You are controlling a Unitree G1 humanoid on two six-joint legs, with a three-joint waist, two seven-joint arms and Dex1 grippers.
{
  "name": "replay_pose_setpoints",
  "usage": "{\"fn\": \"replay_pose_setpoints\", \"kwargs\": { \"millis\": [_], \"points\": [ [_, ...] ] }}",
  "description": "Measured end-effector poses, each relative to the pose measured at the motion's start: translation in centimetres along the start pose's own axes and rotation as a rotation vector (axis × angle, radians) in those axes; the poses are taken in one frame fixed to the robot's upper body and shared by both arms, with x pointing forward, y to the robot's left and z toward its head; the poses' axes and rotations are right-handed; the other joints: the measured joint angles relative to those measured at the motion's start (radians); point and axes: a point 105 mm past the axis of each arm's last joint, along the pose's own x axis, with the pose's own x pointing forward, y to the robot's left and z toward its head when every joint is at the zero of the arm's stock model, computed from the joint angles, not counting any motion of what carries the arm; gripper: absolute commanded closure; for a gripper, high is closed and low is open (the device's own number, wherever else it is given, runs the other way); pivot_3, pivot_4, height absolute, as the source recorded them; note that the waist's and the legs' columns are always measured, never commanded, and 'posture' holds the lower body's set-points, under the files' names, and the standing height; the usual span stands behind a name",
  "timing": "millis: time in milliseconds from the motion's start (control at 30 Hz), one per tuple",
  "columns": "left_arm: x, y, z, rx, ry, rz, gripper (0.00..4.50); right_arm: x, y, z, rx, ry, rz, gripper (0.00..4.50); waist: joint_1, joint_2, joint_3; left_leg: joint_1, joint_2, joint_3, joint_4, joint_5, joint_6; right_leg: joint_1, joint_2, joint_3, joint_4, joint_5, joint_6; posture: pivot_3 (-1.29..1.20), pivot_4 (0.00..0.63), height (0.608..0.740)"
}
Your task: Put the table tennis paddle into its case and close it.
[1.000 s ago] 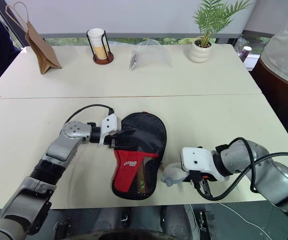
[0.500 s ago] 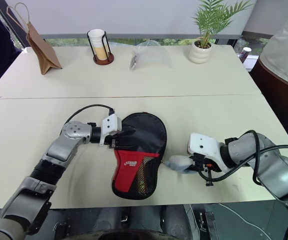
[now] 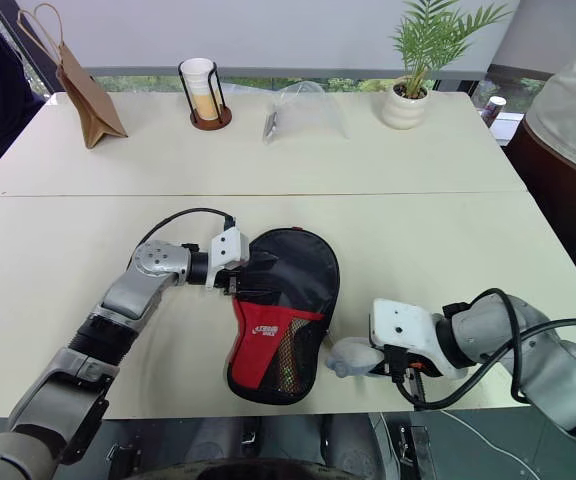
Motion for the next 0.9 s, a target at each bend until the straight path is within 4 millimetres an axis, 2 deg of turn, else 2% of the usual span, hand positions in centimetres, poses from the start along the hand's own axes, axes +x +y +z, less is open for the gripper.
{"fn": "replay_pose_setpoints", "kwargs": {
  "millis": [133, 433, 900],
  "points": [
    [0.0, 0.1, -0.5, 0.007, 0.031, 0.013, 1.04, 0.6, -0.2, 0.2, -0.019, -0.002, 0.005, 4.46, -0.003, -0.001, -0.006, 0.013, 0.003, 0.000, -0.003, -0.002, -0.004, 0.010, 0.000, -0.002, -0.002, -0.001, 0.001, 0.00, 0.150, 0.740],
    [0.3, -0.1, -0.5, 0.024, 0.048, 0.002, 1.04, 1.1, 0.3, 0.7, -0.115, 0.037, 0.039, 4.46, -0.001, 0.004, -0.016, 0.013, 0.003, -0.002, -0.005, -0.003, -0.005, 0.010, -0.001, -0.002, -0.003, -0.001, 0.001, 0.00, 0.150, 0.740],
    [0.6, -0.4, -0.5, 0.024, 0.046, -0.009, 1.04, 1.5, 1.5, 1.0, -0.140, 0.037, 0.107, 4.46, 0.002, 0.008, -0.018, 0.013, 0.001, -0.002, -0.008, -0.003, -0.005, 0.010, -0.006, -0.002, -0.004, -0.003, 0.004, 0.00, 0.150, 0.740]
  ]
}}
